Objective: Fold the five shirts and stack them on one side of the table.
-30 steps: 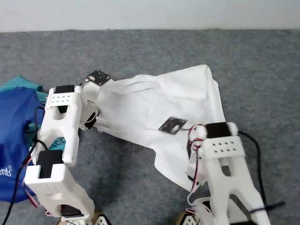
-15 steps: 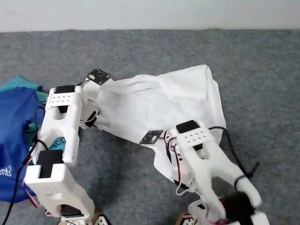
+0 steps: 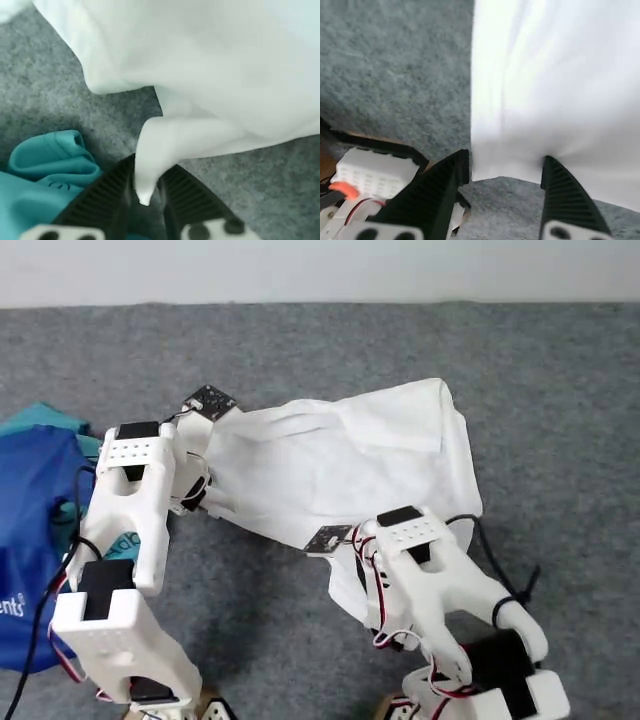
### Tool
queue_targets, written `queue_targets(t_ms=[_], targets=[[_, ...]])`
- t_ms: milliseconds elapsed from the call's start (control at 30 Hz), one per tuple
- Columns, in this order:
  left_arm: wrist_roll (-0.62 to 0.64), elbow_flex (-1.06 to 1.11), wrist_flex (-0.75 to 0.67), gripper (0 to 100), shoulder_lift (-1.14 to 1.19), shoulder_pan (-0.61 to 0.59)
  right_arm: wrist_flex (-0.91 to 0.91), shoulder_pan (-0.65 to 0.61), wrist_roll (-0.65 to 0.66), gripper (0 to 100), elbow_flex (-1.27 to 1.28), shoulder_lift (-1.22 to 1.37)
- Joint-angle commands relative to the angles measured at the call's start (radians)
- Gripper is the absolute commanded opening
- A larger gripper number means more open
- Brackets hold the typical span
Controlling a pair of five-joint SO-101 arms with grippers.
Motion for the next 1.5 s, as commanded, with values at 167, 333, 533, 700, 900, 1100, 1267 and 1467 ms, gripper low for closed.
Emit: queue_targets(t_ms=[167, 333, 533, 700, 900, 1100, 1267, 1467], targets=[[0.005, -0.005, -0.006, 1, -0.011, -0.006, -0.162, 0.016, -0.002, 8.3, 0.072, 0.031], [0.005, -0.005, -0.006, 1, -0.008, -0.003, -0.163, 0.021, -0.002, 0.6, 0.072, 0.031], [0.005, -0.005, -0.005, 1, -0.015, -0.002, -0.157, 0.022, -0.005, 0.9, 0.068, 0.021], [0.005, -0.01, 0.037, 1, -0.017, -0.006, -0.13, 0.035, -0.002, 0.8, 0.063, -0.107], [0.005, -0.03, 0.043, 1, -0.017, -0.021, -0.099, 0.153, 0.066, 0.8, 0.0, -0.371], [0.006, -0.136, 0.095, 1, -0.017, -0.048, -0.142, 0.168, 0.087, 0.9, -0.028, -0.433], [0.029, -0.203, 0.127, 1, -0.017, -0.063, -0.12, 0.168, 0.086, 5.9, -0.026, -0.39], [0.029, -0.203, 0.127, 1, -0.014, -0.061, 0.025, 0.163, 0.057, 22.9, -0.028, -0.323]])
